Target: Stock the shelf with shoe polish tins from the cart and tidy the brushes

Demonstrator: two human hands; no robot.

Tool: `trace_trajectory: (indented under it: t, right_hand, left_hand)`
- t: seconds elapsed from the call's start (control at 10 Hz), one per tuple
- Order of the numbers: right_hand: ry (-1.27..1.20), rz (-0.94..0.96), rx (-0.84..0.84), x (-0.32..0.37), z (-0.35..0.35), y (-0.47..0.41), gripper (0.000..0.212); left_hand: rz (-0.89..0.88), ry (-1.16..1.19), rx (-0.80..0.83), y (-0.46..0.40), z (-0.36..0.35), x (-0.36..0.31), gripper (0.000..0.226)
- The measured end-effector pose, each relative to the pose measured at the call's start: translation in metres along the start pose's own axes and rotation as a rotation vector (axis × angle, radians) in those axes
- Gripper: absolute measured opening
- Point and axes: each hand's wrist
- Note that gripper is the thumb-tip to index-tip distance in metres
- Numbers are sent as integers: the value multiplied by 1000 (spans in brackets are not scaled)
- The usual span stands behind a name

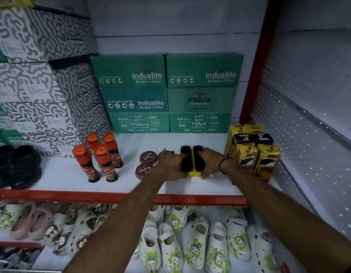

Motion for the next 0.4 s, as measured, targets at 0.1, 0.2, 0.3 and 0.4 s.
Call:
trace_trajectory:
  t: [0.1, 0.2, 0.3, 0.4]
  right_hand:
    - [25, 25, -25, -1, -4, 3, 88]
    - [55, 31, -13, -1, -11, 3, 89]
    - [16, 23, -7, 1, -5, 2, 86]
    - [12, -59, -21, 7, 15, 7, 93]
  left_hand:
    - [10, 3, -10, 2, 1, -2, 66]
    - [-3, -5, -30, 4, 1, -3, 65]
    - [-15, 4, -50, 4, 0, -1, 69]
    - [89, 71, -48, 8, 10, 6, 100]
Point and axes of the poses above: each hand's wrist, its own y-axis away from the middle knuckle, its own z-axis out of the back of the hand, x = y × z, and after that the axes turned 14 degrees about z, right-handed
